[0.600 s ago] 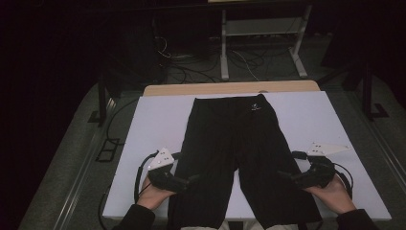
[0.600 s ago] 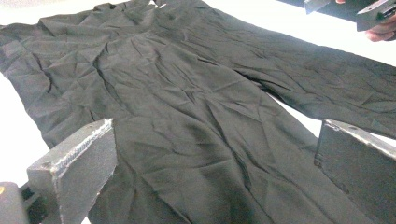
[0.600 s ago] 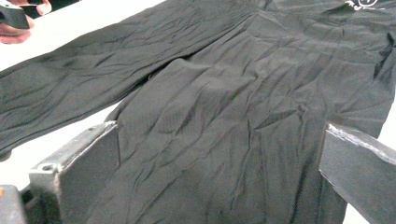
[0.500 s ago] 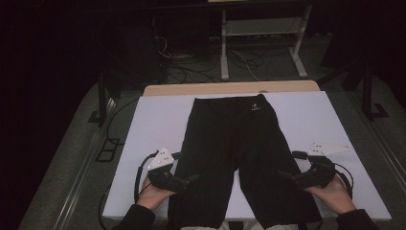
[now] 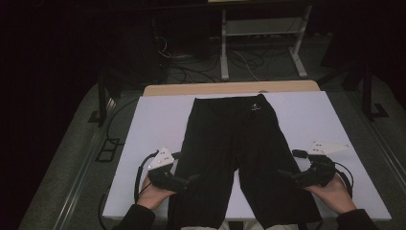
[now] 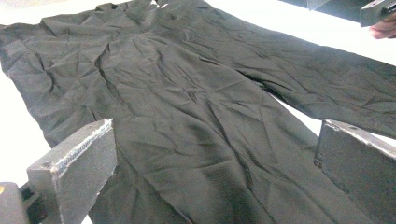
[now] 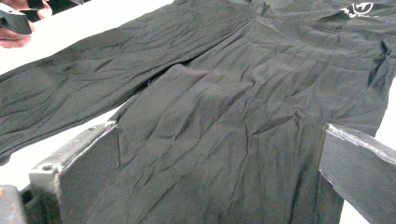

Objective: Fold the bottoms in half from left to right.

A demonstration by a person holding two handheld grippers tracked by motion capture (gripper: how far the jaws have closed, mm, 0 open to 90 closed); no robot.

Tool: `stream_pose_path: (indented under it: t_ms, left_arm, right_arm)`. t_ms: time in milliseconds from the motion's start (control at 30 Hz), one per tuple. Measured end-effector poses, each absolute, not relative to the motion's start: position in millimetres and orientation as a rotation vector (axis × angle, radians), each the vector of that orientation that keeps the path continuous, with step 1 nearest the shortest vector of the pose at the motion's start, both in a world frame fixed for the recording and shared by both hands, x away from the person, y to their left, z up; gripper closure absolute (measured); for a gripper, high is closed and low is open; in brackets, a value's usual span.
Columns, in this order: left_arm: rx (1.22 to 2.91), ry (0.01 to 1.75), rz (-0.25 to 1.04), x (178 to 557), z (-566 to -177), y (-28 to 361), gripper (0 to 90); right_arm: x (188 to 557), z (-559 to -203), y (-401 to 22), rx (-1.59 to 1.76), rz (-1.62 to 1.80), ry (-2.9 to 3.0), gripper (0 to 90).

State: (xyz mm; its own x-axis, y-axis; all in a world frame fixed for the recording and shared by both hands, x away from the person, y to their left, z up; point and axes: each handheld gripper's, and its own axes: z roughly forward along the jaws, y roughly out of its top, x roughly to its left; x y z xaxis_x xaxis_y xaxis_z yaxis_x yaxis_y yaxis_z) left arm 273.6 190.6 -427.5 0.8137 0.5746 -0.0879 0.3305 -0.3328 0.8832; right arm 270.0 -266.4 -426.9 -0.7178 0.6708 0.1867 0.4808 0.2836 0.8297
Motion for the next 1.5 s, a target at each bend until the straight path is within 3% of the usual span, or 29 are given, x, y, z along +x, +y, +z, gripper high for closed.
stream_pose_path:
  t_ms: [1500]
  left_arm:
    - [1.939, 0.689, 0.284, 273.8, -428.0, 191.2, 0.0]
  right_arm:
    - [319.4, -374.0, -226.6, 1.015, 1.347, 2.398, 0.0]
